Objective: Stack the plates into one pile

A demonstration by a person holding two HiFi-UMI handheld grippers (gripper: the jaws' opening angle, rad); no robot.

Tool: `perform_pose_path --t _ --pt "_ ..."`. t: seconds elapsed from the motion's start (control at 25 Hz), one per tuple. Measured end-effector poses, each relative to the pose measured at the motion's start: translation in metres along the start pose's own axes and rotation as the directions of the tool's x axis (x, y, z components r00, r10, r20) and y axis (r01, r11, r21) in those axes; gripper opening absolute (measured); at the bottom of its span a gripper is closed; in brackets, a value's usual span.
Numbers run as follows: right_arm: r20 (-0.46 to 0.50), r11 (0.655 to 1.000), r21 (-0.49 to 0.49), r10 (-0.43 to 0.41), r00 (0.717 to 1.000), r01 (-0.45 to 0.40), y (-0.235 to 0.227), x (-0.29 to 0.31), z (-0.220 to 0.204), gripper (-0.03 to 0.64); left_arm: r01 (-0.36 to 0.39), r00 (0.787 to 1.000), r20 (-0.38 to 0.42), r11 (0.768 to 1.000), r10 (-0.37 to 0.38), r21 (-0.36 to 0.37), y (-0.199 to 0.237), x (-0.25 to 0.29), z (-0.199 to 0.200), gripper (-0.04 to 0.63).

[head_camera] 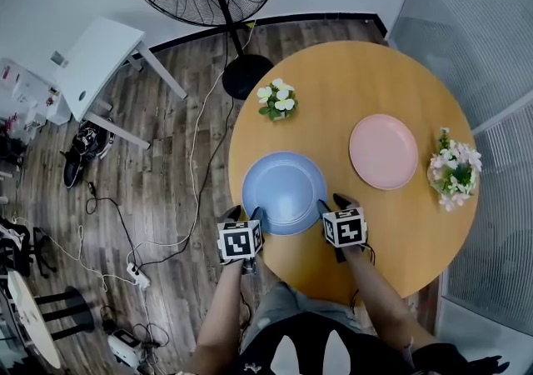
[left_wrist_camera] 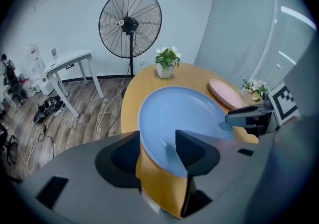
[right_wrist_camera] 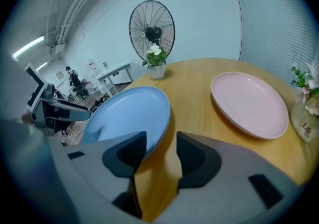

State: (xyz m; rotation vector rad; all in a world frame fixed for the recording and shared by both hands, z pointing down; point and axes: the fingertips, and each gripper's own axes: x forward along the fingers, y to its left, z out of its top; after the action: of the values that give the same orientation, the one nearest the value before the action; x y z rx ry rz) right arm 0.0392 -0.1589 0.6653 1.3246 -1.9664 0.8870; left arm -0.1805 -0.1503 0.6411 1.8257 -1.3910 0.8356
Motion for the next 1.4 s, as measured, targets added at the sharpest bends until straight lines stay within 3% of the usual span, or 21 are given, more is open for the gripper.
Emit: perform_pose_path --t 0.28,0.6,0.96,1.2,1.4 --pt "0.092 0.995 0.090 -0.043 0.995 0.035 -0.033 -0.032 0.025 0.201 0.052 0.992 0.113 0.996 -0.060 0.071 -0.034 -0.020 0.060 0.213" --pt "0.187 0.969 0.221 -0.153 0.970 0.111 -0.094 -0.068 0.045 0.236 0.169 0.962 0.189 0.974 -0.196 0.149 -0.100 -0.020 0.122 0.213" --pt "0.224 0.906 0.379 -0.288 0.931 0.189 -0.163 -0.095 0.042 0.264 0.267 0.931 0.174 0.922 -0.322 0.280 -0.177 0.006 0.160 0.213" --pt "0.222 0.860 0.452 -0.366 0.904 0.237 -0.200 -0.108 0.035 0.267 0.333 0.910 0.145 0.893 -0.388 0.304 -0.214 0.030 0.178 0.213" --pt "0.210 0.827 0.497 -0.410 0.888 0.264 -0.226 -0.114 0.030 0.268 0.428 0.877 0.091 0.854 -0.471 0.295 -0.249 0.056 0.186 0.213"
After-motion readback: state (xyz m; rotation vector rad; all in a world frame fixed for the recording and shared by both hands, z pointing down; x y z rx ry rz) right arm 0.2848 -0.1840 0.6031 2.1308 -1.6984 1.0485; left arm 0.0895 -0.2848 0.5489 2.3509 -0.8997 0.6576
